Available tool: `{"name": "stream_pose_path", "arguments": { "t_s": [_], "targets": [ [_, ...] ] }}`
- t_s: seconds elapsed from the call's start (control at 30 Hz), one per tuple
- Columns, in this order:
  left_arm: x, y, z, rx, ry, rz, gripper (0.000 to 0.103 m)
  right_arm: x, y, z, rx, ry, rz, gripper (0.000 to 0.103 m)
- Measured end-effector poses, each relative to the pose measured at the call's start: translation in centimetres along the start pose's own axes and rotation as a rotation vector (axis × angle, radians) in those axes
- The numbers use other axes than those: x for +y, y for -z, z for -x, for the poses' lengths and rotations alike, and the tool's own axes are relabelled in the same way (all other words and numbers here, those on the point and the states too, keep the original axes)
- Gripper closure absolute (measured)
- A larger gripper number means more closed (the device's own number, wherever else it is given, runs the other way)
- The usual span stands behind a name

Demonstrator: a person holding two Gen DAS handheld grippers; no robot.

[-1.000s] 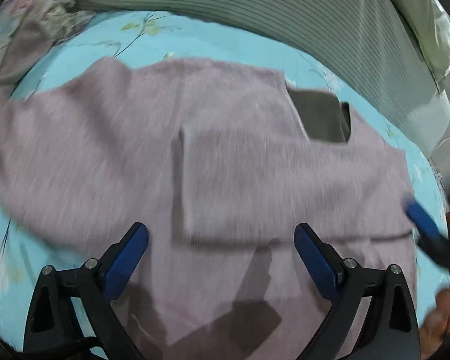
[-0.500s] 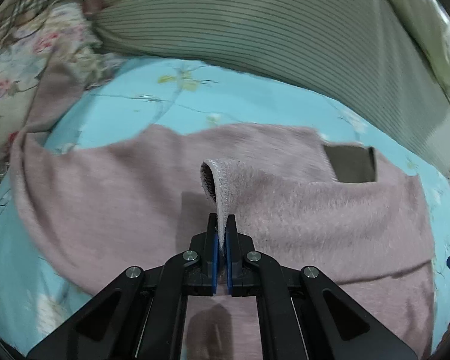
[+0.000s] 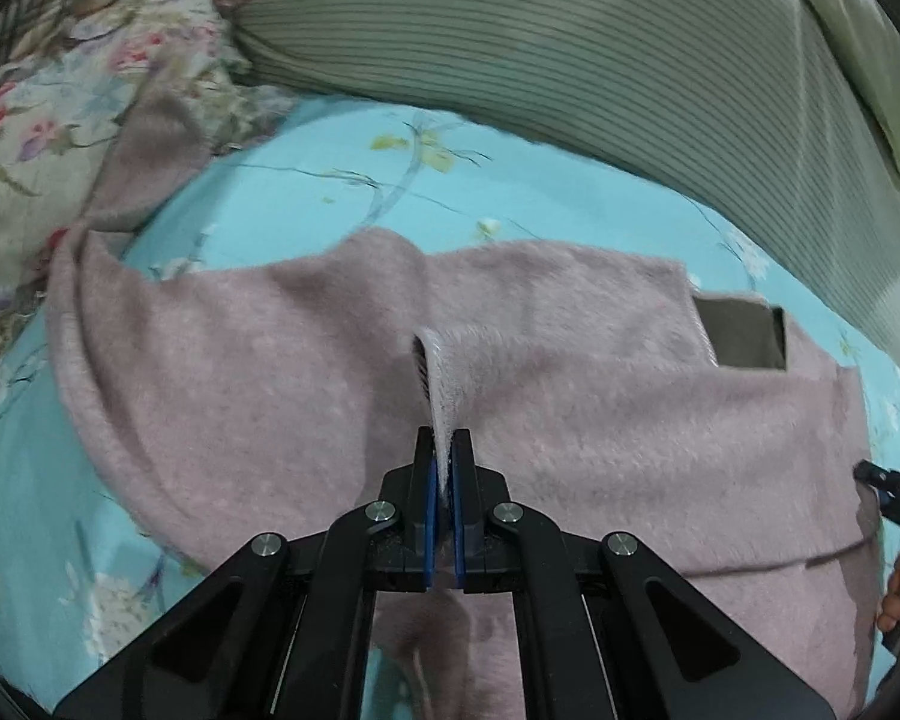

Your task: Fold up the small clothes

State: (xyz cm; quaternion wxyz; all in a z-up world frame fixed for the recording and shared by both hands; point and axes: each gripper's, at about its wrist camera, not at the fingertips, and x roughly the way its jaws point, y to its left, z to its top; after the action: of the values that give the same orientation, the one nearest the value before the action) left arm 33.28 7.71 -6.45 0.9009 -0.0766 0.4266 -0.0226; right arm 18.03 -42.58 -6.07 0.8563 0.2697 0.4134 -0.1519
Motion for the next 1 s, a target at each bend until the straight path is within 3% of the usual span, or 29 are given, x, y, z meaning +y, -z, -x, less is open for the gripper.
{"name": "stream_pose_path", "arguments": {
  "t_s": [0.13,0.17,0.2,0.37,0.43,0.47,0.5,0.6,0.67,0.7,0.8,0.83,0.87,0.93,1.0],
  "targets": [
    [-0.2,-0.2,-0.4,0.004,-0.005,-0.001,0.102,0.0,0.2,-0.4,-0.001,-0.010,0.012,0.044],
    [-0.5,-0.1,-0.4,0.002,-0.011,-0.014,0.102,0.2,0.3,-0.4,0.002,-0.020,0.027,0.055],
    [-0.8,-0.1,-0.3,0.001,-0.013,-0.020,0.102,0.3,0.4,-0.3,0.016,-0.029,0.030,0.098],
    [-1.9,0.3,-0.3,0.009,0.013,-0.053,0.102,-0.3,-0.1,1.6,-0.064,0.064,0.022,0.095],
    [-2.7,0.5,-0.6,0.016,0.006,-0.081,0.102,0.0,-0.2,0.8,-0.030,0.164,0.035,0.089],
    [-2.9,0.7,-0.9,0.022,-0.003,-0.092,0.102,0.4,0.0,1.1,-0.044,0.250,0.053,0.085],
    [-3.0,0.9,-1.2,0.030,-0.008,-0.095,0.102,0.9,0.3,2.1,-0.081,0.265,0.061,0.083],
    [-2.5,1.2,-1.5,0.041,0.007,-0.083,0.102,3.2,1.9,4.5,-0.153,0.136,0.087,0.080],
    [-2.2,1.3,-1.6,0.047,0.013,-0.075,0.102,5.3,3.4,3.8,-0.094,0.032,0.146,0.057],
    [-2.1,1.4,-1.7,0.052,0.016,-0.069,0.101,5.7,4.1,2.7,-0.045,0.016,0.156,0.044],
    [-1.0,1.5,-0.9,0.054,0.019,-0.030,0.097,5.0,5.2,0.6,0.024,0.126,0.149,0.043],
    [-0.4,1.4,-0.3,0.041,0.013,-0.013,0.096,4.6,5.4,1.0,0.013,0.103,0.127,0.043],
    [0.5,1.2,0.5,0.027,0.002,0.005,0.093,4.7,5.7,2.0,-0.005,0.069,0.102,0.043],
    [2.4,0.5,1.8,-0.010,-0.031,0.037,0.075,5.4,6.4,3.6,-0.020,-0.002,0.098,0.043],
    [5.1,-0.9,3.1,-0.058,-0.087,0.086,0.050,6.4,7.5,4.8,-0.036,-0.049,0.123,0.043]
  ]
}}
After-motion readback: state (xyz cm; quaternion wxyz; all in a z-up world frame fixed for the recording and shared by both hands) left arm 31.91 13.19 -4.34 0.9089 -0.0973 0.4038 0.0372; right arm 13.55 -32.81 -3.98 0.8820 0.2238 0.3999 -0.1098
